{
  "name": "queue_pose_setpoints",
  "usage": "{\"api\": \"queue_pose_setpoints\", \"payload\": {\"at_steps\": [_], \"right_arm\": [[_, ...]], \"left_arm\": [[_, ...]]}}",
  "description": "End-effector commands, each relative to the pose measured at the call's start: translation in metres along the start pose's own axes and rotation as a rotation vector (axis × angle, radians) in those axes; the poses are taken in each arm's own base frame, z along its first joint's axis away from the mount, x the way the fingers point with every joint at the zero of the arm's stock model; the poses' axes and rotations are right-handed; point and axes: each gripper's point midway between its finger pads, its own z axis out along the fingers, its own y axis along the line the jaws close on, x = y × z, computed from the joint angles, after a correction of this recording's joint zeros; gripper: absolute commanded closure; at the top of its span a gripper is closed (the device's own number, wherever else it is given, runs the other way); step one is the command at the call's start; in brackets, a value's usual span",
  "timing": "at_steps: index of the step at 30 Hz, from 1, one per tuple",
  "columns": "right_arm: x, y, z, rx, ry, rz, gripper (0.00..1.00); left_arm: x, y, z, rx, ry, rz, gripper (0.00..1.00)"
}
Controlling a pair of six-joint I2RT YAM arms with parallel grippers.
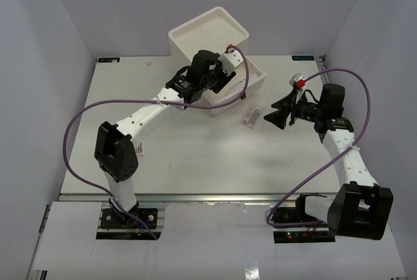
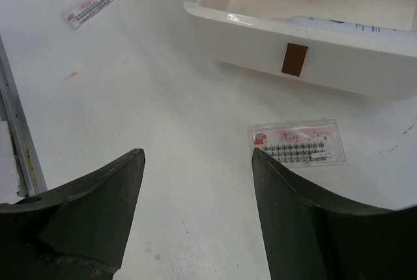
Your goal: Organize the makeup
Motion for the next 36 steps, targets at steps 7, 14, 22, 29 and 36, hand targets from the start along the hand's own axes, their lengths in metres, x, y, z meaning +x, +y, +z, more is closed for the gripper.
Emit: {"api": "queue_pose_setpoints", "payload": {"at_steps": [7,14,22,29,36], "right_arm": [[-0.005,-0.001,-0.004,-0.004,-0.024,-0.005,0.27],[-0.005,-0.002,-0.006,-0.003,-0.026,0.001,0.27],[-0.005,-0.003,-0.006,-0.002,-0.027,0.002,0.27],[-0.005,-0.004,-0.008,0.003,-0.029,0.004,0.27],[-0.005,-0.007,-0.012,0.011,-0.033,0.000,0.27]], "left_arm": [[-0.054,0.012,0.041,-0.058,-0.112,0.103,0.81],[-0.041,0.006,0.056,-0.086,-0.072,0.113,0.55],[-0.033,0.005,0.056,-0.113,-0.046,0.115,0.18],[-0.033,0.003,0.050,-0.109,-0.049,0.104,0.11],[-0.056,-0.027,0.014,0.058,-0.144,-0.039,0.37]]}}
